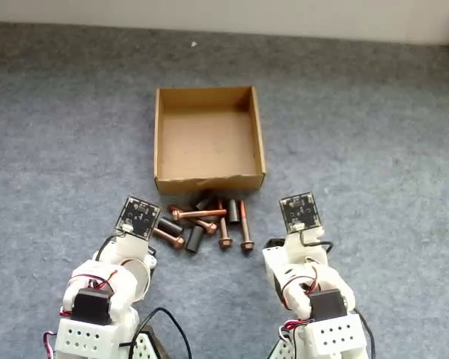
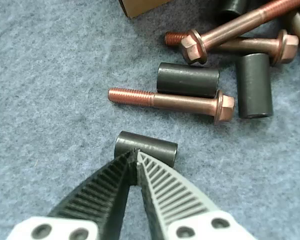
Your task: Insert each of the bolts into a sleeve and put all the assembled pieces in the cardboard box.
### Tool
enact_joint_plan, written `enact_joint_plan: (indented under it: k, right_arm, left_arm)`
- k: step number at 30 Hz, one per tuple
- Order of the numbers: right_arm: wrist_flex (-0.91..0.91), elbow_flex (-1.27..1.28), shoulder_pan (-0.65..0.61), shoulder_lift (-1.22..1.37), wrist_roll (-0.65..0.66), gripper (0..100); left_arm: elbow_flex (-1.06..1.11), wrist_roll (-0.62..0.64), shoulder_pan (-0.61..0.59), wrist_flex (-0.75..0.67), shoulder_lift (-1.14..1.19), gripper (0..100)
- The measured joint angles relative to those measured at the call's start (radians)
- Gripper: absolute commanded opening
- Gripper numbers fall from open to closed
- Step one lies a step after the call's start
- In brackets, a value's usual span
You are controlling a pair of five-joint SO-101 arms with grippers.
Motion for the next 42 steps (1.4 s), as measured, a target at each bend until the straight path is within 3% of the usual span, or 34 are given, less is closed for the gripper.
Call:
enact_joint_plan:
  k: [32,42]
  right_arm:
    - [0.000,0.000,-0.040,0.000,0.000,0.8]
    - [0.014,0.000,0.009,0.000,0.003,1.3]
  left_arm:
    - [-0.020,-0.002,-0.028,0.003,0.000,1]
    - [-0.087,-0.002,-0.224,-0.021,0.000,1]
